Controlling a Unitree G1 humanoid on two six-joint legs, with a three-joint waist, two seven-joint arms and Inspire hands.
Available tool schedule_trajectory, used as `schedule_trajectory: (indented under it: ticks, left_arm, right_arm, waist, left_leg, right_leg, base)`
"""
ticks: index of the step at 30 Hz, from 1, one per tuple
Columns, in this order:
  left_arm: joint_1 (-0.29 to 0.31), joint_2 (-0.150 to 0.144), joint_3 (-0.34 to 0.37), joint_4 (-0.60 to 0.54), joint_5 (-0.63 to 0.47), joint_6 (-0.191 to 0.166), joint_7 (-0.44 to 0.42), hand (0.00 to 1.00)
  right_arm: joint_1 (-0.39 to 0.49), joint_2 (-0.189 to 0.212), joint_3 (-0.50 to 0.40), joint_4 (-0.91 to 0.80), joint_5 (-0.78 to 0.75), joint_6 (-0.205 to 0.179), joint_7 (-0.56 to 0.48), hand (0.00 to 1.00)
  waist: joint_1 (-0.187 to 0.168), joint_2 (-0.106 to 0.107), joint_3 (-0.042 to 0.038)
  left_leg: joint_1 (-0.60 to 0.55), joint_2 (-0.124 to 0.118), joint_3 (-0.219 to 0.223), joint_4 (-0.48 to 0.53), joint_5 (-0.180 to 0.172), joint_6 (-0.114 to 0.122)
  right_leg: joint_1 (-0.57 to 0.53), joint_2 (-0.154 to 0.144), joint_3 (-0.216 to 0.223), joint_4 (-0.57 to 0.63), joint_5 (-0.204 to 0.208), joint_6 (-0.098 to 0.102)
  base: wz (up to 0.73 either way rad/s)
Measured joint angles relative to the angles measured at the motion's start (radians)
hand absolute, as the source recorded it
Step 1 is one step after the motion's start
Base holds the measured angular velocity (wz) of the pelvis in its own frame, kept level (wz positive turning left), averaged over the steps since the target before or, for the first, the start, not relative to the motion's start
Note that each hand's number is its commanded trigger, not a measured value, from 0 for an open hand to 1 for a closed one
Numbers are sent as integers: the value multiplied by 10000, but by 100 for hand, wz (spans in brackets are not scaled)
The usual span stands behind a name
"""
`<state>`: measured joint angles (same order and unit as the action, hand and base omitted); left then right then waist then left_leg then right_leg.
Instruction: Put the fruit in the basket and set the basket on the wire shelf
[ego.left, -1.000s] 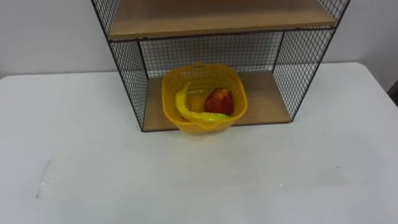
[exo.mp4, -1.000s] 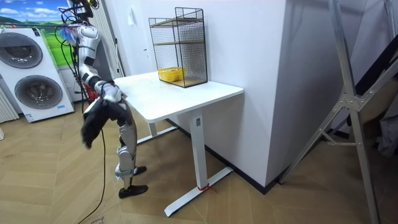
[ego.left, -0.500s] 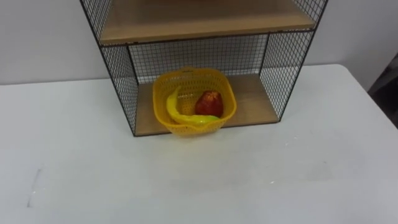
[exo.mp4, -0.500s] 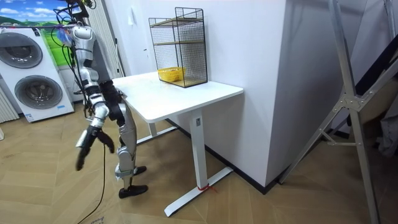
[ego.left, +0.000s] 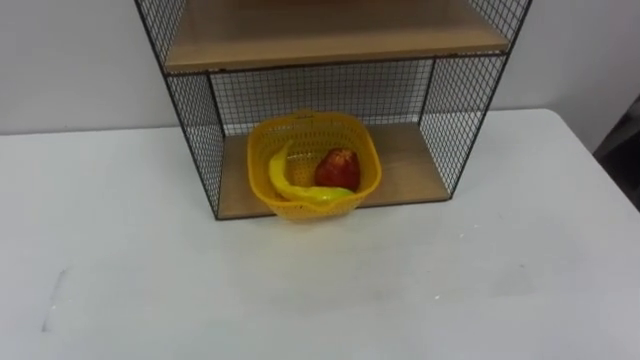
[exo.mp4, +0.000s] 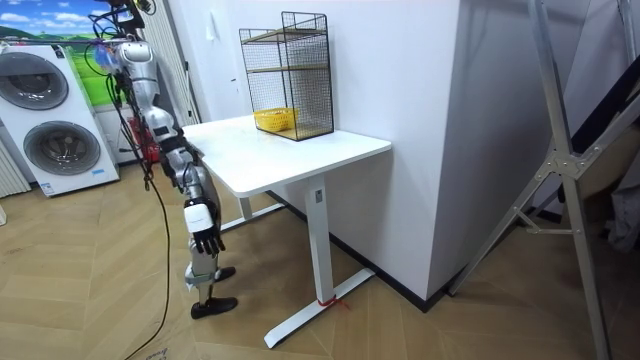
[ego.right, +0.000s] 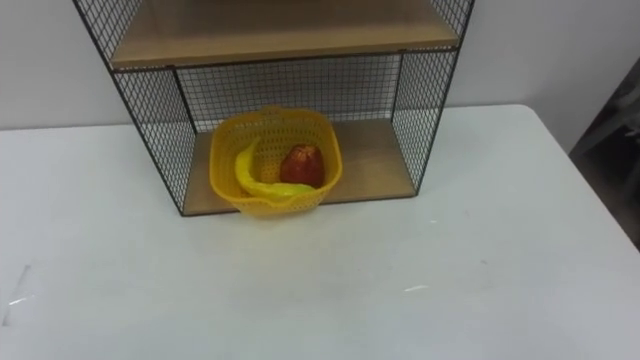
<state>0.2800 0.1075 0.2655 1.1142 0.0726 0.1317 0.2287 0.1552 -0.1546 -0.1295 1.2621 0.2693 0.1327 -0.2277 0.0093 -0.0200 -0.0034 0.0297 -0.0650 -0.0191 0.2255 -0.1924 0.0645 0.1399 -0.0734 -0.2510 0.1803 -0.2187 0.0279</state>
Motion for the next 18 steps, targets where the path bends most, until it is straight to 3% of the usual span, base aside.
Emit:
schedule_trajectory:
  ticks: [6, 13, 18]
  left_arm:
    - [-177, 41, -760, -63, 611, 324, -190, 0]
    - [-321, 37, -1253, -261, 954, 525, -461, 0]
    - [-504, 48, -1702, -272, 973, 556, -685, 0]
  right_arm:
    - [-197, -175, 1204, 264, -2745, 508, 888, 0]
    - [-841, -162, 1685, 126, -2817, 635, 1413, 0]
    - [-876, -143, 1961, 164, -2751, 385, 1657, 0]
  waist:
    - [134, -137, 85]
    - [319, -134, 132]
    - [368, -104, 172]
  left_leg:
    - [71, 12, 77, -141, -10, -11]
    - [85, 14, 64, -187, -10, -11]
    - [157, 36, 62, -177, -22, -24]
  right_leg:
    - [34, 17, 26, -97, 0, -2]
    - [76, 21, 70, -121, 1, -2]
    - [177, 43, 83, -117, 16, -19]
  base:
    - [-5]
    - [0]
    - [0]
